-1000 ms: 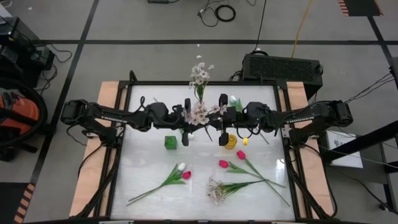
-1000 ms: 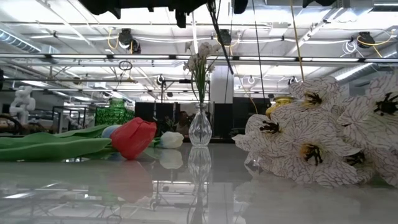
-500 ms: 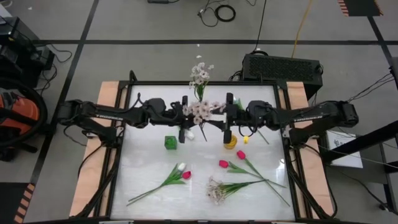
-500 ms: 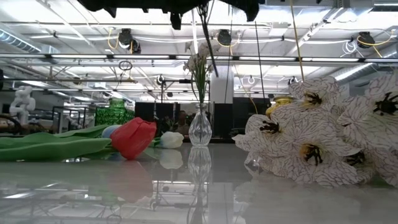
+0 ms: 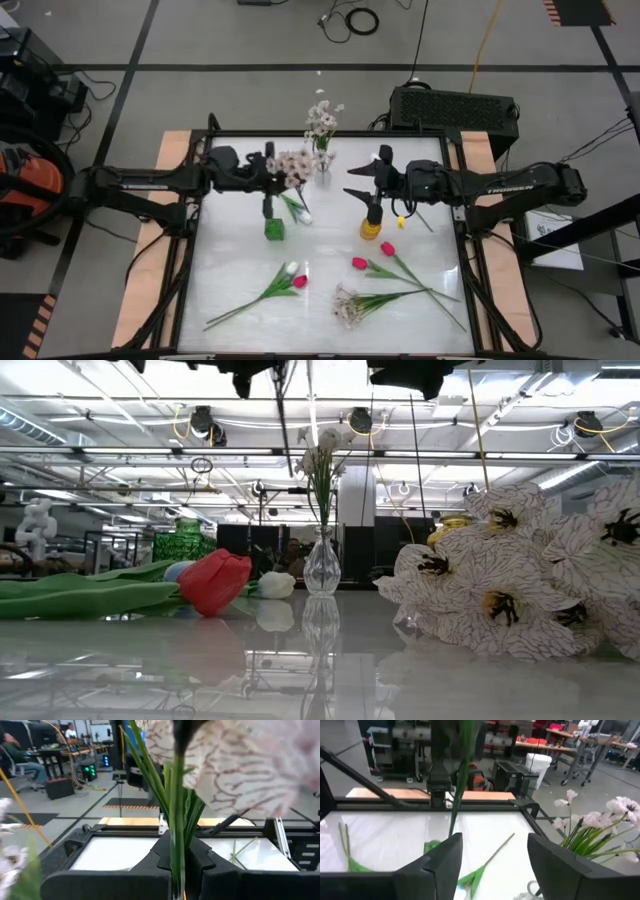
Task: Sort flowers into vase by color
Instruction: Put the top white flowers into the transparent vase
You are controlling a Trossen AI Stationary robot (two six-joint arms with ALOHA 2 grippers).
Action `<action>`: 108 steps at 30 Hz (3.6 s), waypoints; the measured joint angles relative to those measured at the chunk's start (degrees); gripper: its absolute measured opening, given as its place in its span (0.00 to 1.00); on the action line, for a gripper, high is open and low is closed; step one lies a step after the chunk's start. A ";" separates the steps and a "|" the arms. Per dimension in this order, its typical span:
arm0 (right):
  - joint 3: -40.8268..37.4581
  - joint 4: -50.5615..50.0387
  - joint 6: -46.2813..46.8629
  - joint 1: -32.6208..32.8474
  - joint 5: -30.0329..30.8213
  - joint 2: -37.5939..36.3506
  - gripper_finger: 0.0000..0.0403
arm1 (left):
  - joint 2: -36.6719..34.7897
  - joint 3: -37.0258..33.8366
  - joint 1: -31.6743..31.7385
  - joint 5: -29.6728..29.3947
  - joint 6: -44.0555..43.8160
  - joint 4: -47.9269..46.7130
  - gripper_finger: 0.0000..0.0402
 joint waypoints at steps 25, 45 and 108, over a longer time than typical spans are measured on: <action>0.00 0.58 -0.49 0.00 -0.28 0.00 0.50 | 8.03 -11.14 8.32 -10.54 3.17 32.13 0.03; 0.03 0.15 1.52 0.07 -0.37 1.19 0.50 | 12.66 -11.14 13.44 -10.11 4.08 37.36 0.03; 0.02 -2.23 2.13 0.07 -0.33 1.42 0.50 | 17.58 -11.07 16.04 -7.04 -6.48 29.10 0.80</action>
